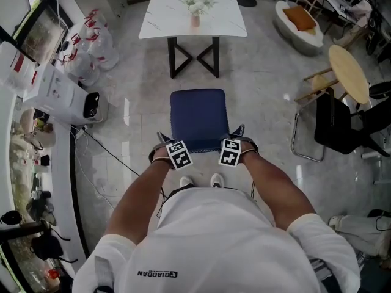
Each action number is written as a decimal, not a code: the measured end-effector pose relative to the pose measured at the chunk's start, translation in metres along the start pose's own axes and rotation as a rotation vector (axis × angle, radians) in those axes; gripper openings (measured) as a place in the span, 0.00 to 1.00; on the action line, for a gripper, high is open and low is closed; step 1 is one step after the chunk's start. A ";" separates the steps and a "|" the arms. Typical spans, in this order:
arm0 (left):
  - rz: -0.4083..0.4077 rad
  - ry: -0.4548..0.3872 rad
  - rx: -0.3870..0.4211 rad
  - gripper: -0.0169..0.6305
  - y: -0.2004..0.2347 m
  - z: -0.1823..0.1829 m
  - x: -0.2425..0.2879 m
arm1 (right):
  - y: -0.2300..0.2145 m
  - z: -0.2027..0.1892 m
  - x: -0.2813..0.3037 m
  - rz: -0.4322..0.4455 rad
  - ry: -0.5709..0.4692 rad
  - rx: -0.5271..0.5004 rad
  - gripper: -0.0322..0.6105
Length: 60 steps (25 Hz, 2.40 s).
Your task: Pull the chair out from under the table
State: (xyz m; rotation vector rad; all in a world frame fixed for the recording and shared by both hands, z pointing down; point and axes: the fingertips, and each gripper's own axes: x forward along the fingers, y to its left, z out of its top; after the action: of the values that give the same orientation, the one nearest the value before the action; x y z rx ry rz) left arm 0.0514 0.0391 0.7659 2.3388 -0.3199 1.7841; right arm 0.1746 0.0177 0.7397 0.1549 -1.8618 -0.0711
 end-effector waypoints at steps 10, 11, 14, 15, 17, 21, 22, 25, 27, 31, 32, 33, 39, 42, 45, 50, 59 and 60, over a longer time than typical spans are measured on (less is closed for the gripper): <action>-0.017 0.003 0.015 0.21 -0.001 -0.001 0.000 | 0.001 0.000 0.001 0.012 0.007 0.000 0.26; -0.016 0.005 0.018 0.22 -0.001 -0.001 0.000 | 0.001 0.000 0.001 0.014 0.011 0.002 0.26; -0.006 0.015 0.043 0.23 -0.002 -0.001 0.000 | 0.003 -0.001 0.001 0.017 0.028 0.000 0.29; -0.004 0.017 0.050 0.24 -0.002 -0.001 0.000 | 0.003 -0.002 0.000 0.015 0.035 -0.005 0.30; -0.007 0.016 0.056 0.25 -0.002 -0.001 -0.003 | 0.003 -0.002 -0.003 0.009 0.046 -0.020 0.30; -0.027 0.006 0.070 0.26 -0.005 -0.002 -0.016 | 0.005 -0.002 -0.014 0.003 0.048 -0.049 0.30; -0.034 0.005 0.076 0.26 -0.006 -0.002 -0.019 | 0.006 -0.002 -0.018 0.003 0.043 -0.051 0.30; -0.059 -0.004 0.071 0.26 -0.009 -0.003 -0.032 | 0.007 0.003 -0.037 0.002 0.006 -0.034 0.29; -0.077 -0.017 0.055 0.25 -0.012 -0.003 -0.042 | 0.007 0.006 -0.052 0.001 -0.023 -0.015 0.29; -0.078 -0.047 0.052 0.21 -0.013 0.000 -0.068 | 0.001 0.018 -0.085 -0.013 -0.102 0.062 0.29; -0.065 -0.061 0.052 0.22 -0.012 0.002 -0.076 | -0.002 0.023 -0.094 -0.021 -0.131 0.094 0.29; -0.047 -0.083 0.049 0.22 -0.011 0.006 -0.083 | -0.006 0.029 -0.102 -0.031 -0.165 0.129 0.29; 0.102 -0.353 -0.095 0.13 0.010 0.048 -0.143 | -0.029 0.064 -0.152 -0.104 -0.398 0.353 0.28; 0.168 -0.511 -0.194 0.12 0.024 0.066 -0.176 | -0.041 0.071 -0.172 -0.166 -0.500 0.429 0.28; 0.223 -0.669 -0.281 0.11 0.038 0.084 -0.214 | -0.053 0.079 -0.197 -0.219 -0.599 0.489 0.27; 0.267 -0.881 -0.403 0.06 0.051 0.095 -0.261 | -0.066 0.094 -0.231 -0.273 -0.757 0.574 0.18; 0.301 -0.975 -0.380 0.04 0.045 0.103 -0.300 | -0.070 0.107 -0.268 -0.311 -0.915 0.642 0.06; 0.306 -0.982 -0.377 0.04 0.045 0.105 -0.303 | -0.071 0.107 -0.270 -0.311 -0.927 0.650 0.06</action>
State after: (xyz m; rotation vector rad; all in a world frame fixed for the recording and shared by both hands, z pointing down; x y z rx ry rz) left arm 0.0583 -0.0142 0.4471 2.7503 -1.0659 0.4165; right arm 0.1550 -0.0167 0.4433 0.9989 -2.7086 0.3032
